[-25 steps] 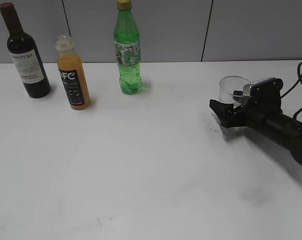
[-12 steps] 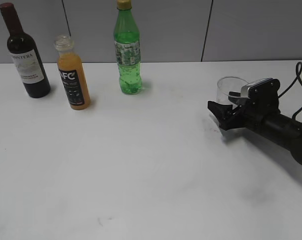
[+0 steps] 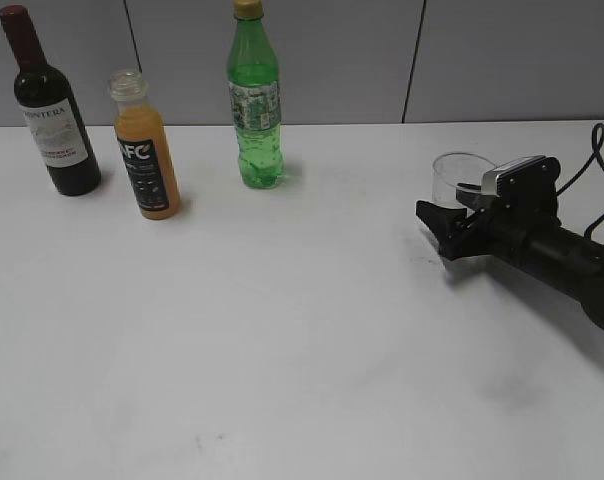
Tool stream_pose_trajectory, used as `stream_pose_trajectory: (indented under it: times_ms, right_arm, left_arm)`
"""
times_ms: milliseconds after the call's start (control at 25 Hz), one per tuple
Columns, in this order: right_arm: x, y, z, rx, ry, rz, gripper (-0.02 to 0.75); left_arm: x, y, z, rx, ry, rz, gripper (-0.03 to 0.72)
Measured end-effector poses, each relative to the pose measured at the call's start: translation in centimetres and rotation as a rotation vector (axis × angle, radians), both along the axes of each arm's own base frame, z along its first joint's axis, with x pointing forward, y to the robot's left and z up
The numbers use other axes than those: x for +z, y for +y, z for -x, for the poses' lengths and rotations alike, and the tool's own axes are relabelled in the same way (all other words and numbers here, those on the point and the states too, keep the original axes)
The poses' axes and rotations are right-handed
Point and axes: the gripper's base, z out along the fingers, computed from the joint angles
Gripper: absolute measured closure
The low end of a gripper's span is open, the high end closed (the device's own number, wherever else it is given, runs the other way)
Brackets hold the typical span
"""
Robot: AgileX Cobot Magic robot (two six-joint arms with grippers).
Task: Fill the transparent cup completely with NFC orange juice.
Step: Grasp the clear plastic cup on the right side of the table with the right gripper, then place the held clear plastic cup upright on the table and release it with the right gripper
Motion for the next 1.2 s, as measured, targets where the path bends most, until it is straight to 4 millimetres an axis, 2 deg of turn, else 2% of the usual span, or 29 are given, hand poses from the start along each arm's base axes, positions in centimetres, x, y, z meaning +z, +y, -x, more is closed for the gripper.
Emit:
stream_pose_trajectory:
  times_ms: [280, 480, 720, 800, 960, 1200]
  right_arm:
    - [0.3, 0.3, 0.2, 0.046, -0.009, 0.008, 0.178]
    - [2.3, 0.6, 0.5, 0.089, -0.055, 0.019, 0.181]
    - [5.6, 1.5, 1.2, 0.246, -0.142, 0.059, 0.181]
    - [6.1, 1.7, 1.4, 0.282, -0.161, 0.067, 0.181]
    - [5.9, 2.4, 2.0, 0.373, -0.158, 0.087, 0.181]
    - [4.2, 4.4, 3.5, 0.619, -0.104, 0.116, 0.181]
  left_arm:
    - [0.0, 0.0, 0.0, 0.0, 0.0, 0.0, 0.267]
    - [0.0, 0.0, 0.0, 0.0, 0.0, 0.0, 0.267]
    - [0.0, 0.0, 0.0, 0.0, 0.0, 0.0, 0.267]
    - [0.0, 0.0, 0.0, 0.0, 0.0, 0.0, 0.267]
    - [0.0, 0.0, 0.0, 0.0, 0.0, 0.0, 0.267]
    - [0.0, 0.0, 0.0, 0.0, 0.0, 0.0, 0.267]
